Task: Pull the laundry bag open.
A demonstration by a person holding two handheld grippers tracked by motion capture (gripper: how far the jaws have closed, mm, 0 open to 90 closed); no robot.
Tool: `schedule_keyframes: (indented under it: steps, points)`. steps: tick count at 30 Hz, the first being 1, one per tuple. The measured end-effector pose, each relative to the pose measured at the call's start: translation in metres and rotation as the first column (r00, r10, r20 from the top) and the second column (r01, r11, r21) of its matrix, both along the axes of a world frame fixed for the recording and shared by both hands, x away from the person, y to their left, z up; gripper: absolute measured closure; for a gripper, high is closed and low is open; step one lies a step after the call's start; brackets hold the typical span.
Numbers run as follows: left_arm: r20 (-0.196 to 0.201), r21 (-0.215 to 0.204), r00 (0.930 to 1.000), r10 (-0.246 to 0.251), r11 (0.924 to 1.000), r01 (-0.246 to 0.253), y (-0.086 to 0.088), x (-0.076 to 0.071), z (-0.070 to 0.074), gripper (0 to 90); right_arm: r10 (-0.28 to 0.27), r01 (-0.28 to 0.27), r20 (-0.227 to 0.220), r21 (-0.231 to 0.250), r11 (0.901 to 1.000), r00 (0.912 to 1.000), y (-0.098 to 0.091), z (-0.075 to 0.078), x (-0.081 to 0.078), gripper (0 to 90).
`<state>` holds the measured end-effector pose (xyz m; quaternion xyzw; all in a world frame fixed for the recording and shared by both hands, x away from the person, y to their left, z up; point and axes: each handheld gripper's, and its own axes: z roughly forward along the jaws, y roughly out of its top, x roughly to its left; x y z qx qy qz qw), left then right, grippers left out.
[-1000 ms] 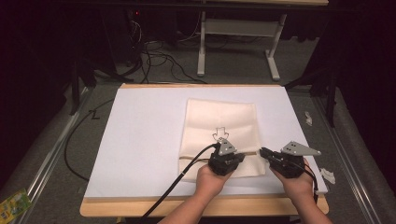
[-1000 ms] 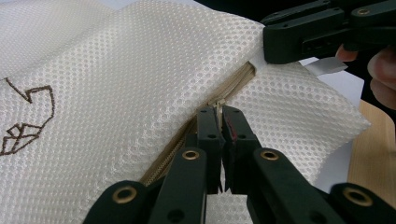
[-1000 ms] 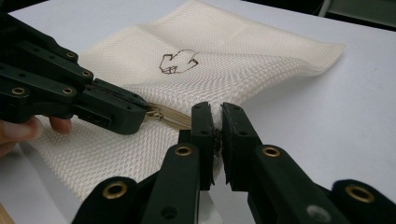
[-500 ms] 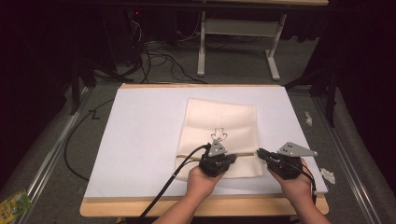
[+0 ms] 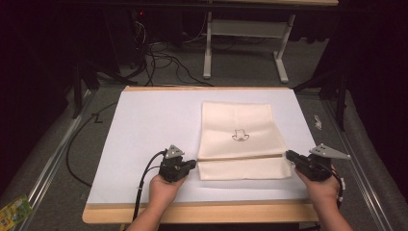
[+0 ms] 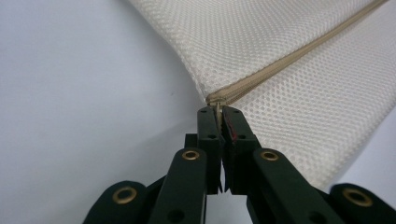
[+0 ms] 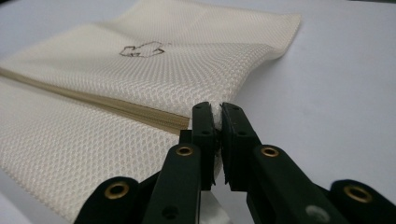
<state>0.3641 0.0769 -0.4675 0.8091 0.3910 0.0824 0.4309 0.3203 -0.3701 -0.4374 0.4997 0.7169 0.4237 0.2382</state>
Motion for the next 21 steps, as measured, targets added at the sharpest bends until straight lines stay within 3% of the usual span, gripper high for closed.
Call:
schedule_keyframes:
  steps: [1, 2, 3, 4, 5, 6, 7, 8, 10, 11, 12, 13, 15, 18, 21]
  points:
    - [0.005, 0.012, 1.0000, -0.001, 0.9999, 0.001, 0.000, -0.002, 0.000, 87.0, 0.004, -0.003, 0.007, -0.034, 0.9994, 1.0000, 0.007, -0.001, -0.001, 85.5]
    - [-0.020, 0.002, 0.9998, -0.009, 1.0000, 0.009, 0.003, -0.002, -0.002, 86.4, 0.010, -0.009, 0.015, -0.052, 0.9986, 0.9998, 0.011, -0.001, -0.002, 84.1]
    - [-0.043, -0.032, 0.9988, -0.021, 0.9993, 0.020, 0.007, -0.002, -0.004, 80.3, 0.027, -0.025, 0.032, -0.067, 0.9974, 0.9991, 0.014, 0.000, -0.003, 79.3]
    - [-0.051, -0.060, 0.9984, -0.022, 0.9980, 0.019, 0.011, -0.002, -0.005, 59.2, 0.030, -0.027, 0.044, -0.055, 0.9981, 0.9986, 0.014, -0.002, -0.004, 60.4]
    - [-0.043, -0.071, 0.9989, -0.020, 0.9973, 0.016, 0.016, -0.002, -0.004, 59.2, 0.030, -0.027, 0.044, -0.055, 0.9981, 0.9986, 0.014, -0.002, -0.004, 60.4]
    - [0.016, -0.078, 0.9998, 0.014, 0.9968, -0.013, 0.027, -0.003, 0.004, 50.9, 0.027, -0.023, 0.058, -0.064, 0.9977, 0.9980, 0.009, -0.006, -0.006, 43.1]
    - [0.016, -0.078, 0.9998, 0.014, 0.9968, -0.013, 0.027, -0.003, 0.004, 47.0, 0.027, -0.023, 0.058, -0.064, 0.9977, 0.9980, 0.009, -0.006, -0.006, 43.1]
    - [0.048, -0.083, 0.9981, 0.039, 0.9960, -0.035, 0.035, -0.003, 0.009, 47.0, 0.013, -0.009, 0.066, -0.072, 0.9973, 0.9977, 0.006, -0.008, -0.007, 38.4]
    - [0.097, -0.107, 0.9915, 0.087, 0.9913, -0.076, 0.053, -0.005, 0.017, 36.1, -0.016, 0.023, 0.095, -0.070, 0.9973, 0.9954, -0.004, -0.008, -0.008, 27.3]
    - [0.112, -0.101, 0.9880, 0.106, 0.9903, -0.095, 0.062, -0.006, 0.020, 28.1, -0.043, 0.049, 0.097, -0.057, 0.9972, 0.9943, -0.009, -0.007, -0.008, 20.4]
    - [0.135, -0.065, 0.9819, 0.133, 0.9900, -0.125, 0.072, -0.009, 0.022, 21.7, -0.064, 0.068, 0.099, -0.042, 0.9968, 0.9931, -0.014, -0.006, -0.008, 16.6]
    - [0.150, -0.036, 0.9783, 0.143, 0.9896, -0.139, 0.078, -0.012, 0.022, 15.4, -0.079, 0.082, 0.098, -0.023, 0.9964, 0.9920, -0.018, -0.005, -0.008, 15.4]
    - [0.184, 0.009, 0.9654, 0.185, 0.9818, -0.190, 0.093, -0.018, 0.018, 13.5, -0.081, 0.084, 0.099, -0.025, 0.9962, 0.9918, -0.020, -0.005, -0.010, 14.5]
    - [0.178, 0.008, 0.9568, 0.230, 0.9719, -0.235, 0.106, -0.018, 0.015, 3.2, -0.069, 0.073, 0.112, -0.038, 0.9966, 0.9913, -0.015, -0.005, -0.010, 14.1]
    - [0.213, 0.032, 0.9505, 0.226, 0.9706, -0.239, 0.103, -0.017, 0.015, 2.2, -0.060, 0.067, 0.115, -0.060, 0.9959, 0.9915, -0.008, -0.004, -0.010, 13.9]
